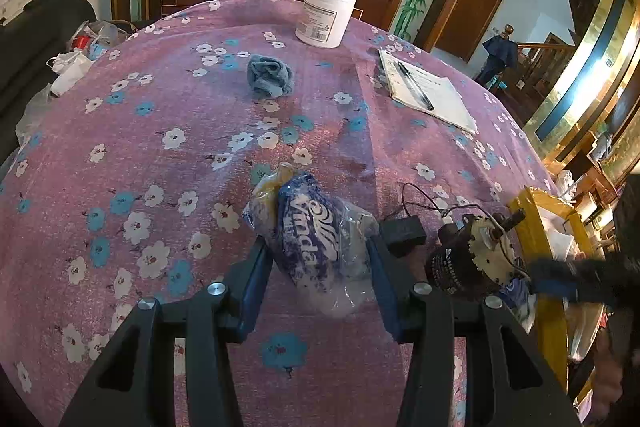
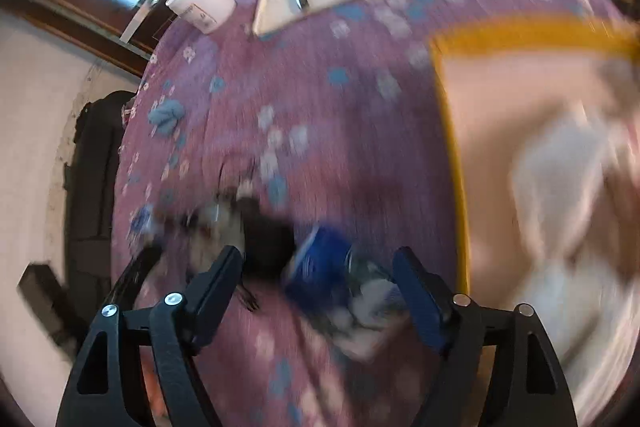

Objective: Organize soft objects
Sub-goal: 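Grasp the blue-white tissue roll with the left tool while the right tool grasps the blue tissue pack, then carry the tissue roll with the left tool while the right tool carries the tissue pack to the tray, then lower the tissue roll into the tray with the left tool while the right tool lowers the tissue pack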

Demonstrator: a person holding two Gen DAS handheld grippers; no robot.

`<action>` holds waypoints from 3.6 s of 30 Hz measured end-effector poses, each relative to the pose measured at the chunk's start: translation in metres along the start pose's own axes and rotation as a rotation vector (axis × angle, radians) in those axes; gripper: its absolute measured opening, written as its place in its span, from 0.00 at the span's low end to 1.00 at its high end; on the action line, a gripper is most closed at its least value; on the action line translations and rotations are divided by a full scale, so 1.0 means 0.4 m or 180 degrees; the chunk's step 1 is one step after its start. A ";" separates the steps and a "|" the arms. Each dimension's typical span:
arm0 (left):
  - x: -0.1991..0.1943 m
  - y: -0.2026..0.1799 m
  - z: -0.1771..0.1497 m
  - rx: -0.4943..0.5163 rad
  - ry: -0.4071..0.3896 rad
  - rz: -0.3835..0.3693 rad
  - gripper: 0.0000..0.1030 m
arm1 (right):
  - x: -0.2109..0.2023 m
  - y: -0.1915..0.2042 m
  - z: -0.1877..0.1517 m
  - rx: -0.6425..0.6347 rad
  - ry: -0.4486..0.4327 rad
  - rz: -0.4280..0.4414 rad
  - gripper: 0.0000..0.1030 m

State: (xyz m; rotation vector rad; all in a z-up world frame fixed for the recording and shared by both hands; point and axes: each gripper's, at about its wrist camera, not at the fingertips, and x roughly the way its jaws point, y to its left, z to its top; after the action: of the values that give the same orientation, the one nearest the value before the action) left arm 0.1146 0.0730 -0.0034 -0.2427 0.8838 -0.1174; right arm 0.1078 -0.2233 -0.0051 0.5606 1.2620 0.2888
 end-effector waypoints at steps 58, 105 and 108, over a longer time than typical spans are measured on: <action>-0.185 -0.287 -0.182 0.1641 -0.1280 -0.0150 0.46 | -0.190 0.102 -0.348 -0.1128 -0.1836 -0.1276 0.53; -0.044 -0.749 -0.294 0.2001 -0.0446 -0.0839 0.46 | -0.408 -0.301 -0.340 -0.0126 -0.2181 -0.1421 0.53; -0.020 -0.761 -0.288 0.1958 -0.0375 -0.0839 0.46 | -0.396 -0.309 -0.306 -0.0116 -0.2122 -0.1506 0.53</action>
State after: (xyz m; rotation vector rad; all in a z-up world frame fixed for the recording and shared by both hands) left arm 0.0196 -0.2380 0.0109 0.2098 0.6589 -0.6030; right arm -0.0671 -0.3763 0.0326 0.2721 0.7031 -0.2599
